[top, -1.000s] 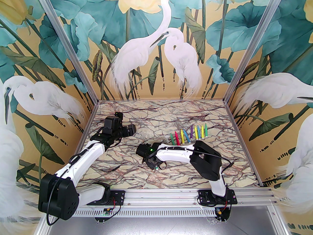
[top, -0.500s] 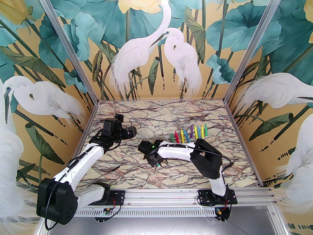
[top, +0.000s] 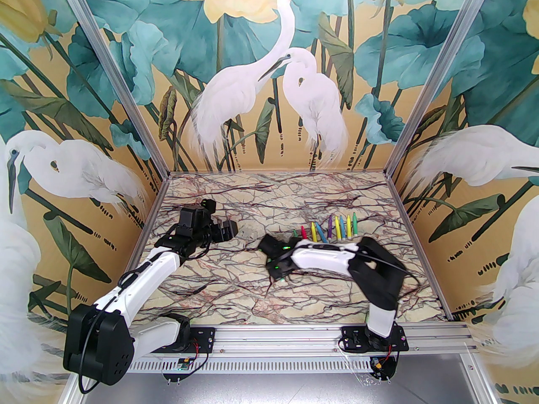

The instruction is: Open the pen caps

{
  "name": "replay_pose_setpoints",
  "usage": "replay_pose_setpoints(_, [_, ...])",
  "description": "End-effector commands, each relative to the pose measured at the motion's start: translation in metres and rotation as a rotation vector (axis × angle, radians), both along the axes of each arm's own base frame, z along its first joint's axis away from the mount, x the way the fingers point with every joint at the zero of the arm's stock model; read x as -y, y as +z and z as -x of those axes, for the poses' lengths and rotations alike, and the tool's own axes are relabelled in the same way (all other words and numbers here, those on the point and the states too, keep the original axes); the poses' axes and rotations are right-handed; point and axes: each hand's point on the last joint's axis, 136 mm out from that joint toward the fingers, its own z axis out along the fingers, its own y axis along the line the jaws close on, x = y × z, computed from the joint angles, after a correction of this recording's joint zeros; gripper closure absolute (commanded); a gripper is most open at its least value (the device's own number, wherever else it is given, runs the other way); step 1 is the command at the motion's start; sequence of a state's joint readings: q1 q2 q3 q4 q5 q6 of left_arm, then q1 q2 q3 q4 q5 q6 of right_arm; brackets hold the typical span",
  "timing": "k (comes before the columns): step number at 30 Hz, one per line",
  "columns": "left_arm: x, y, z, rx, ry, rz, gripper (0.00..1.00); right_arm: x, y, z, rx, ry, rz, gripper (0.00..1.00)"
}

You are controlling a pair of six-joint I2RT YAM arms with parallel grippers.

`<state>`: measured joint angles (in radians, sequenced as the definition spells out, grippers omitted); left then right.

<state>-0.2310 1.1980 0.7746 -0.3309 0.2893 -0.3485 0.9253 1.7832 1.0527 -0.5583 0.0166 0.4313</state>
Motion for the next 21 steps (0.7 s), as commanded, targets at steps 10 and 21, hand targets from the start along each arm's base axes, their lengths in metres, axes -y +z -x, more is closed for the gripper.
replay_pose_setpoints(10, [0.079, 0.023, -0.002, 0.026, -0.193, 0.261, 0.23, -0.025, 0.094, -0.024, 0.287, 0.137, -0.318, 0.98])
replay_pose_setpoints(21, [0.107, 0.032, 0.005, 0.032, -0.279, 0.337, 0.32, -0.036, 0.127, -0.032, 0.369, 0.168, -0.390, 0.98])
